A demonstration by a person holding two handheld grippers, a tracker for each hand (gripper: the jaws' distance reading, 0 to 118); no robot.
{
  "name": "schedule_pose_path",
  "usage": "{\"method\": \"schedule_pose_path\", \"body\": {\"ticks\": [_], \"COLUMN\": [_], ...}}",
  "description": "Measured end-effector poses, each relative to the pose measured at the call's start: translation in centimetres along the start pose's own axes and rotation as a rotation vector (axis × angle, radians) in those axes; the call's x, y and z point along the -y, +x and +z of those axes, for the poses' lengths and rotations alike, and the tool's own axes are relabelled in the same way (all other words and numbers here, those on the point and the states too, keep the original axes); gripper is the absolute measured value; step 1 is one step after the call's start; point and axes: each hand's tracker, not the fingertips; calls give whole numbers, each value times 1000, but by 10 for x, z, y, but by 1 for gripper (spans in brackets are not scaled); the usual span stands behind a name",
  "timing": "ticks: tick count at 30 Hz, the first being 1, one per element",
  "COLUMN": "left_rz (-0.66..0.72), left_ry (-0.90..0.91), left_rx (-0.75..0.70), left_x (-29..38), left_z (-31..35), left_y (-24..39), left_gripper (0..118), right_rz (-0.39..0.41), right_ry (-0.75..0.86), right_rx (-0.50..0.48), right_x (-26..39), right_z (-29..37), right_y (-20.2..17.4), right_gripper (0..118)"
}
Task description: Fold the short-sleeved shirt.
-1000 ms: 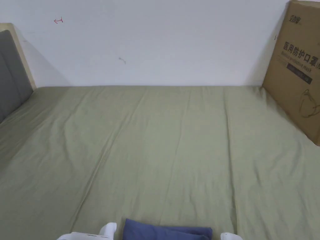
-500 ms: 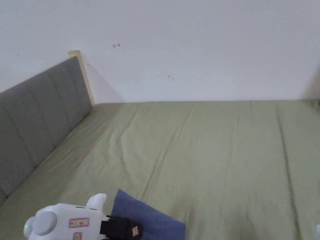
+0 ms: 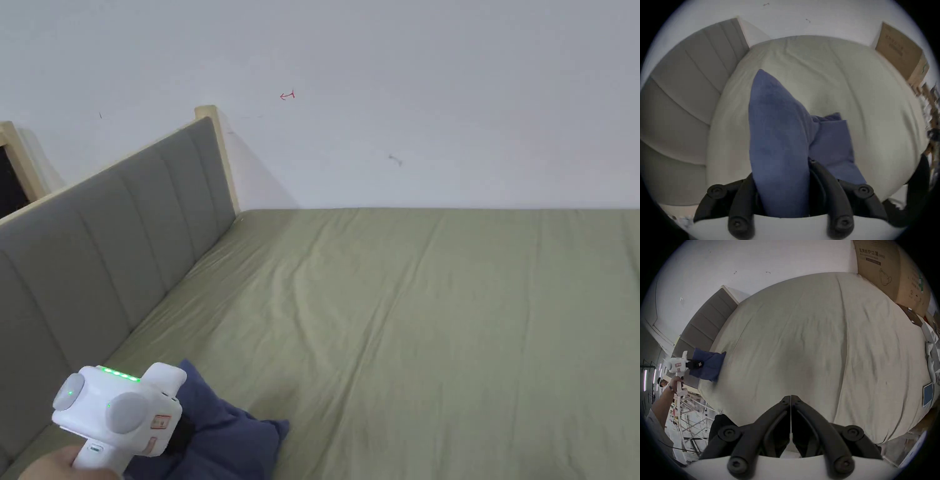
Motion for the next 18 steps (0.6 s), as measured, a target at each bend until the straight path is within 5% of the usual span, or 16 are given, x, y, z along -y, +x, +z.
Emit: {"method": "schedule_pose_path", "body": {"ticks": [4,6,7,18], "left_rz": [0,29,47,188], "left_ry": [4,1,16,32], "left_rx": [-49,-75,-80,-85], "left_x": [0,3,5,15], "left_z": [-15,-7,-2,33], "left_y": [-8,-14,-20,-39], "left_gripper": [52,99,111,108], "right_rz": [-1,6,9,-2], "right_ry": [-5,-5,-3,39], "right_rx": [-5,-6,-6,-5], "right_x": [-1,-1,-2,-3], "right_z": [-1,0,0,12], "right_y": [-1,-2,-2,10], "right_gripper": [0,0,0,0]}}
